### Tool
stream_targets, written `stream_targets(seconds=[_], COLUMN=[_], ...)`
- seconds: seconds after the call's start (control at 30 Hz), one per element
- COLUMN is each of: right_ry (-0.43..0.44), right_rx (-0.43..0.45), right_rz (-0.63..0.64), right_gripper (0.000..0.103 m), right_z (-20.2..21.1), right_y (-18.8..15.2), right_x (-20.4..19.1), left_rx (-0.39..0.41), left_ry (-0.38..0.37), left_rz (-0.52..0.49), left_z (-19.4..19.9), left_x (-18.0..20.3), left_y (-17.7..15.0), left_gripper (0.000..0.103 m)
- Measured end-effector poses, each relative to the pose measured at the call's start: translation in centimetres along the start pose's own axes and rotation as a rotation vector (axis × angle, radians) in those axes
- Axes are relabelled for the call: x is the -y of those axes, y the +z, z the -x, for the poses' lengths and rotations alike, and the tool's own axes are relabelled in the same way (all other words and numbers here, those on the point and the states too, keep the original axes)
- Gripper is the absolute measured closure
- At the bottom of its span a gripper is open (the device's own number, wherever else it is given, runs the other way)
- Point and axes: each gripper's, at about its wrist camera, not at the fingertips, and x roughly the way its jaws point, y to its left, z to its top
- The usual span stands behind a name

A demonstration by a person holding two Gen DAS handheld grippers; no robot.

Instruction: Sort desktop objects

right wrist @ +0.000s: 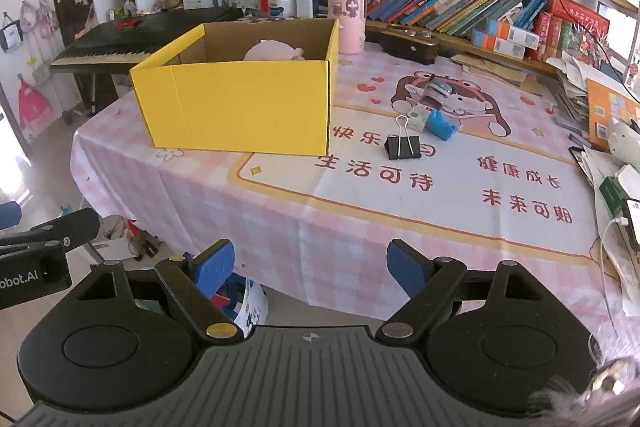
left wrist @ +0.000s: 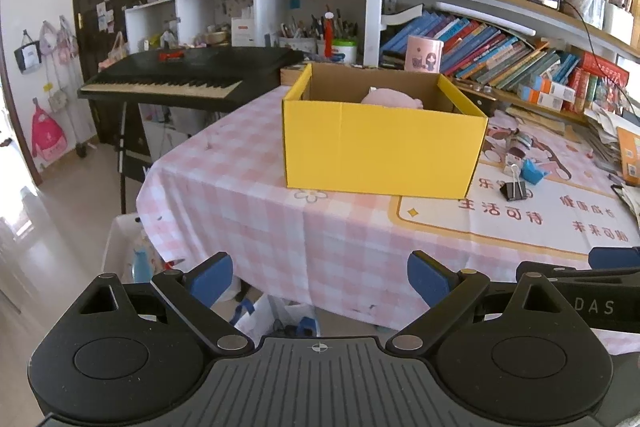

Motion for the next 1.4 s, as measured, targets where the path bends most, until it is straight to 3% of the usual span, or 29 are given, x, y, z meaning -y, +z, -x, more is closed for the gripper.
stream_targets(seconds=[0.73,1.4], right_ry=[-0.14,-0.17], right_rx=[-0.015,-0.034], right_rz=[-0.117,-0.154], right_gripper=[0.02,0.02], right_z=[0.6,-2.7], right_y=[-0.6,2.7], right_x=[5.4,13.8], left_rx=[-0.019,-0.047], left_ry=[-0.15,-0.197], left_rz=[-0.094,-0.149], left_z=[-2.3,-6.5], left_x=[5.1,13.7], left_y=[1.2,3.9], left_gripper=[0.007,0.007])
